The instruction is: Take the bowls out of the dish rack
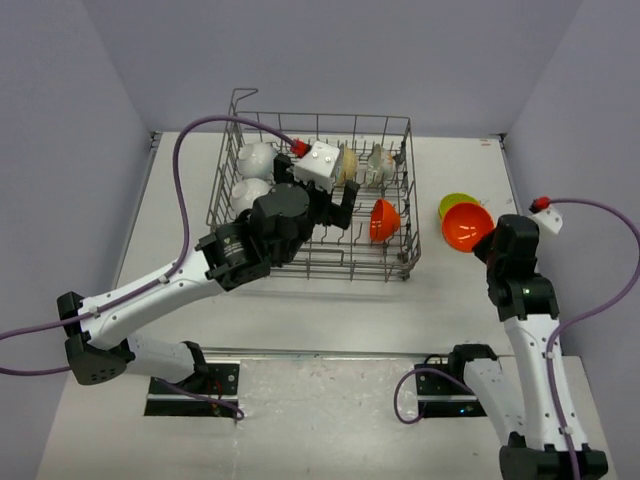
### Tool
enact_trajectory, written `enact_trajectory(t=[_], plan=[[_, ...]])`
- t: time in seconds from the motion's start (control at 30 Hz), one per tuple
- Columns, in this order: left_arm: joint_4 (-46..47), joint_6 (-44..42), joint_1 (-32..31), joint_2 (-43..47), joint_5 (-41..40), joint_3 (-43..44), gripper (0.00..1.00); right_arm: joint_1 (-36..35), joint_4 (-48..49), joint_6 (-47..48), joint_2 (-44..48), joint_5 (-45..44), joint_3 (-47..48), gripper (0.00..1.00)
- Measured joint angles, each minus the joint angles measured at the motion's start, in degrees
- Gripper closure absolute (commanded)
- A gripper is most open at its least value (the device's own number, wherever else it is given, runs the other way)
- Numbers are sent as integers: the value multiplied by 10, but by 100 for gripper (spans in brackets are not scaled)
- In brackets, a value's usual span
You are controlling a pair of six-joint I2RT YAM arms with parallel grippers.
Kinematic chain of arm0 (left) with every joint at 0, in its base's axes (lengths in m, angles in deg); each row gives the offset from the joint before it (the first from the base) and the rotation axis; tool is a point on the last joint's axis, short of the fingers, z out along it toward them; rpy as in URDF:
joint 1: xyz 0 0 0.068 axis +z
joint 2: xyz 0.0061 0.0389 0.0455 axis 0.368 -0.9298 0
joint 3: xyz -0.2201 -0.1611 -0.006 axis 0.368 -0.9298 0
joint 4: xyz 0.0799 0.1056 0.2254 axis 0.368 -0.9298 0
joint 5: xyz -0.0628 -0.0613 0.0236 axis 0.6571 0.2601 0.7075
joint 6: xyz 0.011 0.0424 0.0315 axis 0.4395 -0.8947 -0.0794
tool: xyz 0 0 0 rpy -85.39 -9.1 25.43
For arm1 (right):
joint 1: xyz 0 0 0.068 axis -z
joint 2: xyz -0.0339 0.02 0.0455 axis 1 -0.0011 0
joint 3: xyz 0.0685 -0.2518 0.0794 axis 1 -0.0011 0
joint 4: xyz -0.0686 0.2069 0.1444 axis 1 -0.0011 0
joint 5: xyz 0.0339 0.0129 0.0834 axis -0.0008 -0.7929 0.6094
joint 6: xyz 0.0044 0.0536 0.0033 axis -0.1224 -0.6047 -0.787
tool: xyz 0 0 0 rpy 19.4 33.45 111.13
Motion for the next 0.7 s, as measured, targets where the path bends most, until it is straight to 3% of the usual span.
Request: enact_trajectory(t=[0.1,0.3,0.53,0.7], plan=[[-12,74,28,-13,-29,16,0,49,38,-47,-2,-11,-97,100],[-20,161,49,-14,-9,15,0,117,86,-144,-66,-11,-222,100],[-22,199,78,-17,31,9,0,130,127,-233,-79,-64,-254,100],[-32,218,103,-72,91,60,0,161,154,-243,-141,-79,-251,100]])
